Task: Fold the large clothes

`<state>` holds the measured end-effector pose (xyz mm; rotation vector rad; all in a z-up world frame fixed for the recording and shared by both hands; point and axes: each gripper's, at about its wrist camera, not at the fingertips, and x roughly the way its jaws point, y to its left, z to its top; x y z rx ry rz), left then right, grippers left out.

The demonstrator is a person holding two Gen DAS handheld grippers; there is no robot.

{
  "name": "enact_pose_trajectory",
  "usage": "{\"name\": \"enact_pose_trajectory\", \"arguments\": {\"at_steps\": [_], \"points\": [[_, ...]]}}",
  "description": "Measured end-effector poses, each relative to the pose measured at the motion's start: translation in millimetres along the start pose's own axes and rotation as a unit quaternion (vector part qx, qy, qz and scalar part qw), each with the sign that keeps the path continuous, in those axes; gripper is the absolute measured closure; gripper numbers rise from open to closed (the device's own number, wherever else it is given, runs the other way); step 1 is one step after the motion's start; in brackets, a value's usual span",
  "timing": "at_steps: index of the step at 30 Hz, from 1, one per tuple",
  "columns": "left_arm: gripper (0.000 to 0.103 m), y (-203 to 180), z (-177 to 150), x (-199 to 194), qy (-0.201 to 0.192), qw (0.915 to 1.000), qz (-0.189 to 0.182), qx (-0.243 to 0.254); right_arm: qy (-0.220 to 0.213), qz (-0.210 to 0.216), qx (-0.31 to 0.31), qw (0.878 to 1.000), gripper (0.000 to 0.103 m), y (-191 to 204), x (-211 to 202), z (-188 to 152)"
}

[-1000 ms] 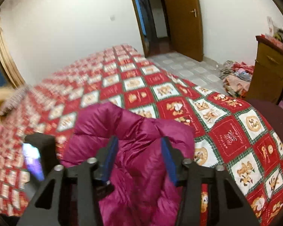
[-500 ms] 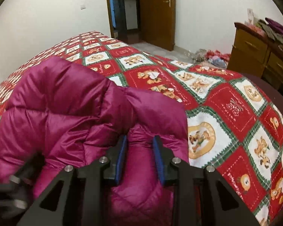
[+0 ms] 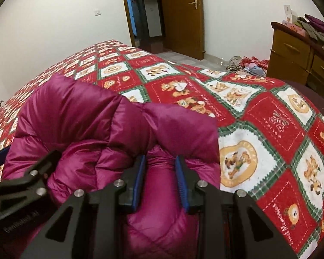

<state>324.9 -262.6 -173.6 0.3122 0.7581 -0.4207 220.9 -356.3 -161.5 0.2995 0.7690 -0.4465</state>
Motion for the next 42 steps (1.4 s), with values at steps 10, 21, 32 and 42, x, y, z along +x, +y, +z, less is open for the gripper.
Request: {"name": "enact_pose_trajectory", "arguments": {"at_steps": [10, 21, 32, 42], "points": [[0.001, -1, -1, 11, 0.015, 0.9998, -0.006, -0.006, 0.001, -0.008, -0.004, 1.000, 0.069, 2, 2, 1], [0.001, 7, -4, 2, 0.021, 0.9994, -0.025, -0.009, 0.001, -0.023, -0.018, 1.000, 0.069, 7, 0, 1], [0.001, 25, -27, -64, 0.004, 0.9997, -0.022, 0.011, 0.026, -0.068, -0.074, 0.995, 0.069, 20, -9, 2], [0.001, 47, -49, -105, 0.000, 0.9992, -0.028, -0.029, 0.030, -0.063, -0.060, 0.996, 0.063, 21, -41, 0]]}}
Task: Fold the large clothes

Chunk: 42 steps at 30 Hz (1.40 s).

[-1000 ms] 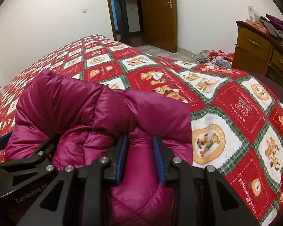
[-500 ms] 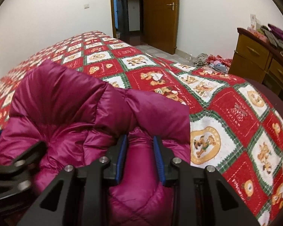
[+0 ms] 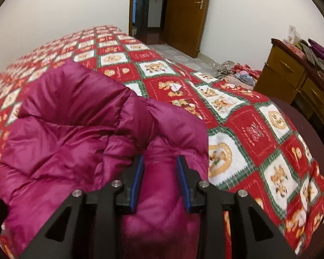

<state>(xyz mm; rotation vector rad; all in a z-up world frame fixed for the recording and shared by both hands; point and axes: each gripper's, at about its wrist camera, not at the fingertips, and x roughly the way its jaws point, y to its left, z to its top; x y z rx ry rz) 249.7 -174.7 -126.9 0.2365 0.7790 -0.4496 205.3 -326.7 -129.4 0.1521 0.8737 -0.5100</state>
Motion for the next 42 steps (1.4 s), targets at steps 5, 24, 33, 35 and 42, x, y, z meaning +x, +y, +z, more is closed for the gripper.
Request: {"name": "enact_pose_trajectory", "arguments": {"at_steps": [5, 24, 33, 35, 42], "points": [[0.001, 0, -20, -25, -0.024, 0.9996, -0.011, 0.010, -0.024, 0.019, 0.004, 1.000, 0.039, -2, -44, -22], [0.001, 28, -84, -129, -0.110, 0.9937, -0.010, -0.019, -0.099, 0.020, 0.010, 0.995, 0.022, 10, -159, -108], [0.001, 28, -88, -178, -0.161, 0.9869, -0.004, -0.013, -0.143, 0.022, 0.018, 0.989, 0.019, 5, -206, -117], [0.001, 27, -88, -186, -0.165, 0.9862, -0.010, -0.015, -0.158, 0.022, 0.021, 0.987, 0.018, 2, -217, -118], [0.001, 25, -89, -212, -0.186, 0.9822, 0.000, -0.021, -0.193, 0.032, 0.025, 0.980, 0.015, -4, -248, -119]]}}
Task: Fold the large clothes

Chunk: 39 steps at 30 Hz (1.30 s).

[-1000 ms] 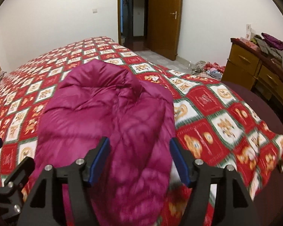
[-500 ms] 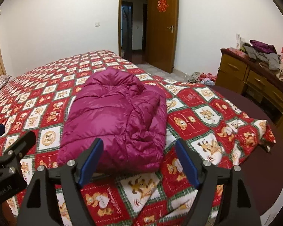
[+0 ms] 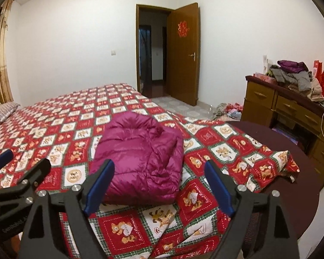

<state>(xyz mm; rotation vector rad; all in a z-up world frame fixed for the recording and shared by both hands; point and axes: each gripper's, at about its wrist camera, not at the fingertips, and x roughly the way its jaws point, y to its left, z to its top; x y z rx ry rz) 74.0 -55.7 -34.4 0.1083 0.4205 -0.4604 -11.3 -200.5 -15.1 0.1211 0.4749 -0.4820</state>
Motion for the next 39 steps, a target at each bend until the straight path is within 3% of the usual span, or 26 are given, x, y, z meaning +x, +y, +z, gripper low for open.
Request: {"name": "enact_pose_trajectory", "arguments": {"at_steps": [8, 16, 20, 39], "points": [[0.001, -2, 12, -30, -0.035, 0.9993, 0.009, -0.002, -0.035, -0.002, -0.001, 0.999, 0.007, -2, -20, 7], [0.001, 13, 17, -40, -0.025, 0.9981, -0.013, -0.054, -0.060, -0.004, 0.011, 0.998, 0.000, -8, -42, 13], [0.001, 17, 19, -47, -0.030, 0.9977, -0.005, -0.061, -0.073, -0.005, 0.009, 0.997, 0.000, -7, -52, 17], [0.001, 6, 27, -67, -0.071, 0.9971, 0.027, -0.006, -0.086, -0.004, 0.004, 0.996, 0.000, -4, -62, 22]]}}
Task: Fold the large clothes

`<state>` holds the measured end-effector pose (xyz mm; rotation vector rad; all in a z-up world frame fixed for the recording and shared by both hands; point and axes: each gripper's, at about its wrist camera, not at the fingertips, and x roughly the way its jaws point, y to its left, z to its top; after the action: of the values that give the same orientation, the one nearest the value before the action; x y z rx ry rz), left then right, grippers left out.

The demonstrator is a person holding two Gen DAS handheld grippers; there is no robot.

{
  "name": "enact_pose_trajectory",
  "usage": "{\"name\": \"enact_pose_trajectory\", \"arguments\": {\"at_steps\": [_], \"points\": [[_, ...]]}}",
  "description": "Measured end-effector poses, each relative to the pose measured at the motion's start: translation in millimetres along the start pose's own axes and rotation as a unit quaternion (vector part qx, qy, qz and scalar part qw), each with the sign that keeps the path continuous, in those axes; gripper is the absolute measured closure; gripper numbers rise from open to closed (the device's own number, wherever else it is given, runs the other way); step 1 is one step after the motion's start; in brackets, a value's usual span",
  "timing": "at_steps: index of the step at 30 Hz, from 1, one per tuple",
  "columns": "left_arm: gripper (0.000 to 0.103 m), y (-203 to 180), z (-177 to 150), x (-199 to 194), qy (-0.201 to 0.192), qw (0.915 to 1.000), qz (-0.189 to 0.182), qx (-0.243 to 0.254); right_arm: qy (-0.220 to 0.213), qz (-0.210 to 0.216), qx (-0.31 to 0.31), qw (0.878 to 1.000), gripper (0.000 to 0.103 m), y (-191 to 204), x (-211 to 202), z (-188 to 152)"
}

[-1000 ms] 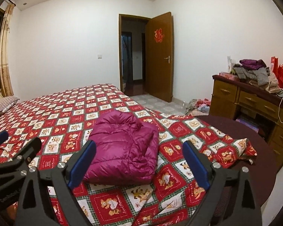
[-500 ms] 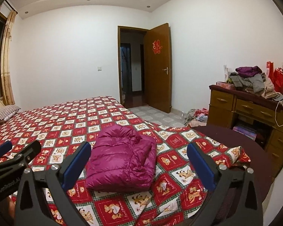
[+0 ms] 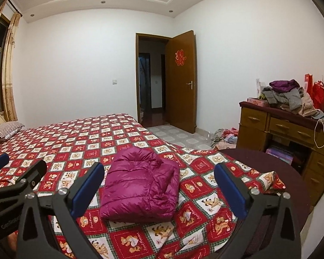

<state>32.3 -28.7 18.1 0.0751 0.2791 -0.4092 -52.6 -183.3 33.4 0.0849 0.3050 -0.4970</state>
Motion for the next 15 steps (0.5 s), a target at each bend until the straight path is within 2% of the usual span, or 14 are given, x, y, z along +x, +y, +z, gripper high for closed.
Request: {"name": "enact_pose_trajectory", "arguments": {"at_steps": [6, 15], "points": [[0.001, -0.4, 3.1, -3.5, -0.014, 0.9999, 0.006, 0.005, -0.007, 0.003, 0.001, 1.000, 0.000, -0.1, -0.8, 1.4], [0.001, -3.1, 3.4, 4.7, -0.003, 0.9997, 0.017, 0.018, -0.014, 0.000, 0.001, 1.000, 0.000, 0.5, -1.5, 1.5]]}}
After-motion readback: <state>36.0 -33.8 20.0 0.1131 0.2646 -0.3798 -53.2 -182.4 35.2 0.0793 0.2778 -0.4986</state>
